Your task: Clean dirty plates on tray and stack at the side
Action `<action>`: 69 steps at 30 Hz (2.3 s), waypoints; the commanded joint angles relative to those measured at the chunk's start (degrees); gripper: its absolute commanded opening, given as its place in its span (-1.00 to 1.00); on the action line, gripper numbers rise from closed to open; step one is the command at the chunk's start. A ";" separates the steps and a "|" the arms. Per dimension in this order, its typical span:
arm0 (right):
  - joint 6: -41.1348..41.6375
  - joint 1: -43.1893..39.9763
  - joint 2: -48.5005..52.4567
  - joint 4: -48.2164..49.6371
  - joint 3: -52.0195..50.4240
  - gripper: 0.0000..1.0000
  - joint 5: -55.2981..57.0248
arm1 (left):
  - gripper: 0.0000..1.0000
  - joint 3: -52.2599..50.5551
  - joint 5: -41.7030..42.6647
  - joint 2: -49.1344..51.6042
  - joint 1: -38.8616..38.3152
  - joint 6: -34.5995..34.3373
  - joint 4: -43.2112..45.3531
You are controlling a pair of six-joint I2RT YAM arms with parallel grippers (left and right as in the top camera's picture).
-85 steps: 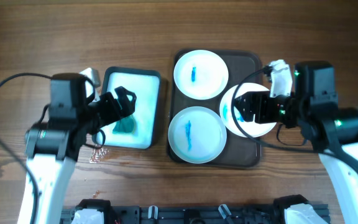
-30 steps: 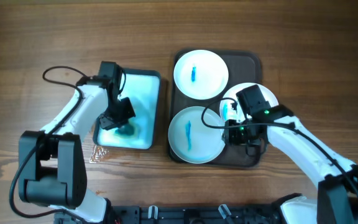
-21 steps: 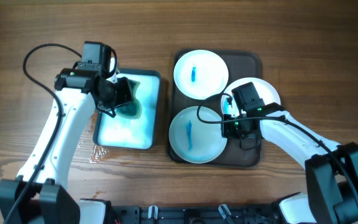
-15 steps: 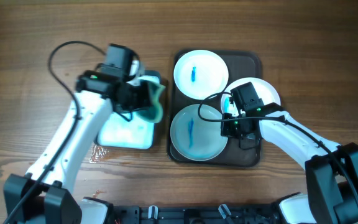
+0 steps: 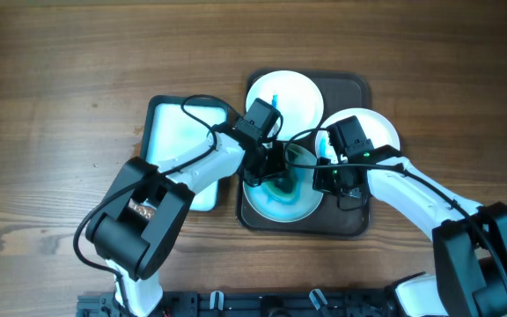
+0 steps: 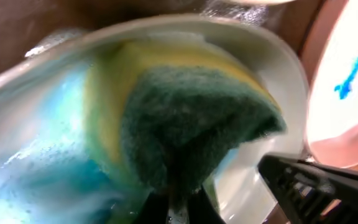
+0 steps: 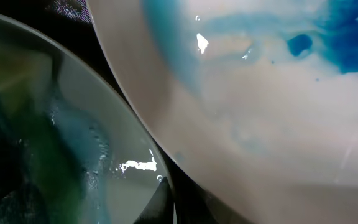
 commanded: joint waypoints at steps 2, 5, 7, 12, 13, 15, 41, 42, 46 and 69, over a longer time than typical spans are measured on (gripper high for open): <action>1.88 -0.26 0.68 0.13 -0.22 -0.92 4.42 | -0.92 -0.94 -25.83 3.26 1.09 1.55 -14.14; 1.88 -0.24 0.68 0.15 -0.22 -0.92 4.44 | -0.92 -0.94 -35.58 3.26 2.69 1.79 -19.74; 1.88 -0.24 0.68 0.15 -0.22 -0.91 4.46 | -0.92 -0.96 -26.62 3.26 2.80 5.86 -16.33; 1.90 -0.24 0.68 0.13 -0.22 -0.91 4.46 | -0.92 -0.96 2.14 3.28 -0.92 9.07 -2.47; 1.90 -0.24 0.68 0.13 -0.22 -0.91 4.44 | -0.92 -0.96 5.70 3.28 -2.49 9.07 0.11; 1.88 -0.24 0.68 0.07 -0.22 -0.91 4.42 | -0.92 -0.96 6.71 3.28 -5.49 8.81 2.54; 1.68 -0.26 0.68 -1.09 -0.22 -0.92 2.95 | -0.92 -0.79 -10.49 -25.62 4.44 6.71 -15.61; 1.66 -0.24 0.68 -1.25 -0.22 -0.91 2.93 | -0.92 -0.79 -10.75 -27.91 6.27 6.99 -16.31; -3.02 -0.26 0.68 -0.92 -0.22 -0.91 2.95 | -0.92 -1.46 -23.52 -33.20 19.34 12.15 -24.04; -17.79 6.29 -2.75 -21.84 31.98 -0.91 5.62 | 1.00 -1.88 -13.77 -45.55 40.30 13.14 -26.95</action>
